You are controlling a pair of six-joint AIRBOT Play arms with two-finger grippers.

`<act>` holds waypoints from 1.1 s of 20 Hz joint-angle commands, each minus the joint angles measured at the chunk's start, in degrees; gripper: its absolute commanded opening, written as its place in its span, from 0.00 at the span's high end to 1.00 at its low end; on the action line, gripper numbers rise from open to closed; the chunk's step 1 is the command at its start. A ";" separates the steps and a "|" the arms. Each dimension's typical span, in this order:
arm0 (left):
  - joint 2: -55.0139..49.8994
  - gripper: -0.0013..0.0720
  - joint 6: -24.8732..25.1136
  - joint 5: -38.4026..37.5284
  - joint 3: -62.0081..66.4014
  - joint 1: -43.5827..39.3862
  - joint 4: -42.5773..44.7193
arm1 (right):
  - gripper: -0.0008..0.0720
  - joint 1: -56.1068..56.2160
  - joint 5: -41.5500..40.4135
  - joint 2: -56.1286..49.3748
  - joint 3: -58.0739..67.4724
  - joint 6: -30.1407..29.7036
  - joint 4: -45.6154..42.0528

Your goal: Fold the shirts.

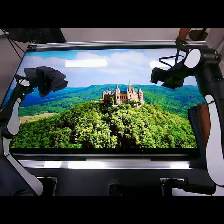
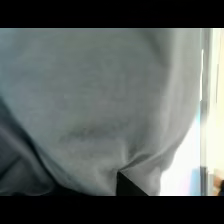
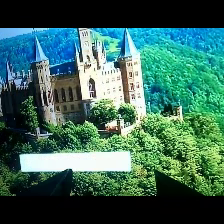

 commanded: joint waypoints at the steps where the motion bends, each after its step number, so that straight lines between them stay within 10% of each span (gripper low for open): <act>1: 5.09 0.95 14.71 0.42 0.07 -1.01 -0.31 | 0.13 0.04 -3.10 0.00 0.00 -1.22 -1.75; 7: 31.32 0.95 33.64 -7.58 0.04 -6.93 2.45 | 0.14 -0.07 -4.70 5.73 0.20 -6.38 -3.48; 14: 52.50 0.95 30.38 -30.56 0.04 -24.06 17.68 | 0.14 -0.07 3.74 25.05 0.20 -8.17 -10.97; 22: 47.63 0.95 29.83 -39.91 -2.12 -47.69 22.25 | 0.14 -0.07 15.45 38.12 0.20 -8.15 -13.49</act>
